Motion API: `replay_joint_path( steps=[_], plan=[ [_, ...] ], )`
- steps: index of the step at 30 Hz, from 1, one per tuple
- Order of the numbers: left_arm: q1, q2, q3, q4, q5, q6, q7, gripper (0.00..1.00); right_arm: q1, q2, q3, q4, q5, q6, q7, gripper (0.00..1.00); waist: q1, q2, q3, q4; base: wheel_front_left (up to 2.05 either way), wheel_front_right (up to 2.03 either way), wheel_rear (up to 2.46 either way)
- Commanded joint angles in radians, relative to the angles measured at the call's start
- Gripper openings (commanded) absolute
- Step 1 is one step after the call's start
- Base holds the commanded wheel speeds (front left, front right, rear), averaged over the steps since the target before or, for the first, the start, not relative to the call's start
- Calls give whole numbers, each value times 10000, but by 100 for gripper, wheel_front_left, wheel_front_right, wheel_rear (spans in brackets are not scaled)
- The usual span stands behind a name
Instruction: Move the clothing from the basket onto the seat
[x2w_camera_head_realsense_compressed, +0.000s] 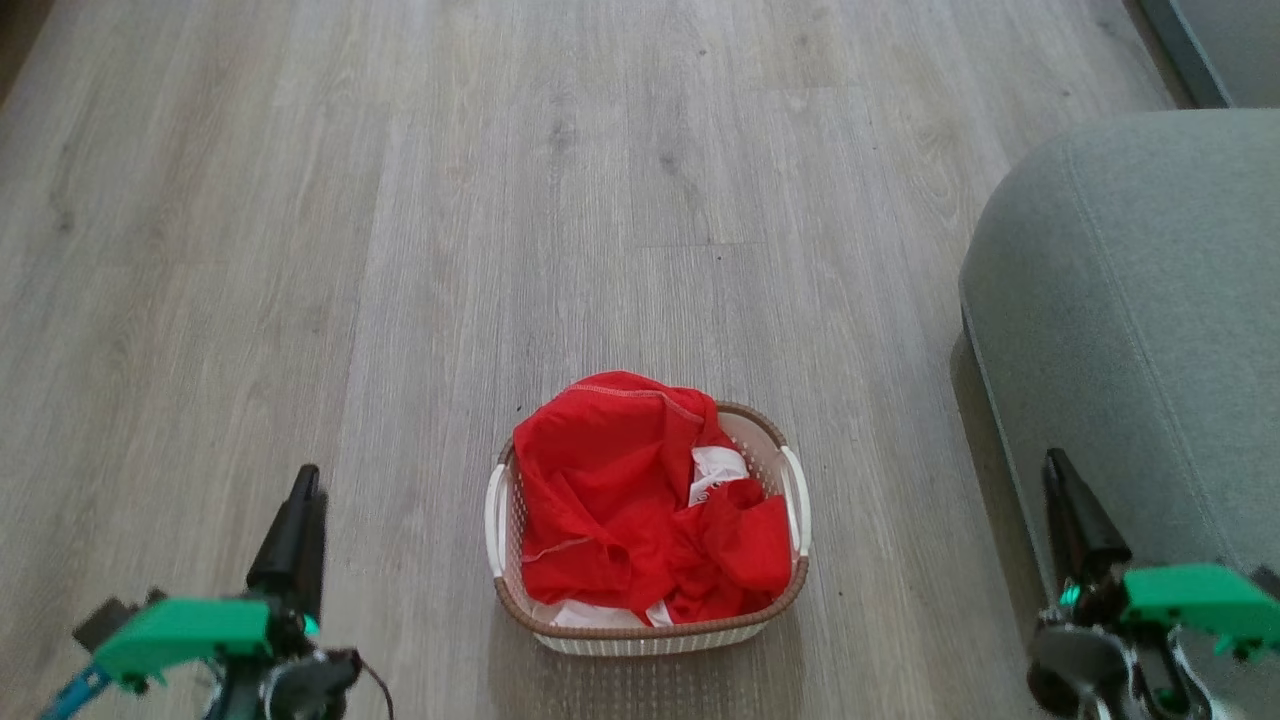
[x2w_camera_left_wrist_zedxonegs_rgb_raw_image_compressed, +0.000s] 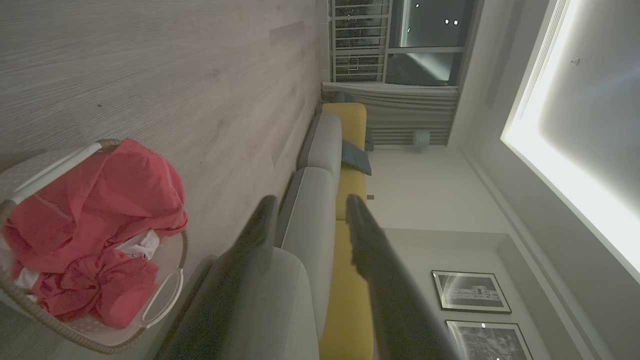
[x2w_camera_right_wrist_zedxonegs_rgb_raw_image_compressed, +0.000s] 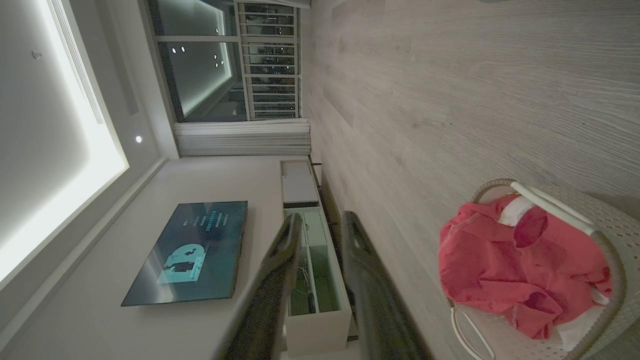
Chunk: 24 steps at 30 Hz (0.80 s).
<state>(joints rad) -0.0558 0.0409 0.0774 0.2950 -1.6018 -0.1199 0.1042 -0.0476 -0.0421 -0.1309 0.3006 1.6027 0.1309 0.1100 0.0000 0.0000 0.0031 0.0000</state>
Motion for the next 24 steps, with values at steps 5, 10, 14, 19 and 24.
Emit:
replay_joint_path(
  steps=[5, 10, 14, 19, 24],
  plan=[
    [-53, 12, -130, -129, -20, -7, -154, 100, -44, -14, 52, -166, -47, 2, -122, 100, 0, 0, 6, -2, 0, 0, 0],
    [-82, 15, -277, -134, -12, -11, -308, 100, -58, -64, 180, -193, -193, 2, -284, 100, 0, 0, 7, -3, 0, 0, 0],
    [-113, 18, -357, -99, 98, -14, -427, 100, -89, -167, 336, -165, -511, 1, -431, 100, 0, 0, 5, 0, 0, 0, 0],
    [-175, 21, -355, 11, 575, -19, -573, 100, -144, -222, 333, -201, -1572, 1, -584, 100, 0, 0, 6, 3, 0, 0, 0],
    [-236, 24, -308, 96, 1339, -22, -720, 100, -131, -163, 360, -411, -2798, 1, -733, 100, 0, 0, 11, 2, 0, 0, 0]
  ],
)
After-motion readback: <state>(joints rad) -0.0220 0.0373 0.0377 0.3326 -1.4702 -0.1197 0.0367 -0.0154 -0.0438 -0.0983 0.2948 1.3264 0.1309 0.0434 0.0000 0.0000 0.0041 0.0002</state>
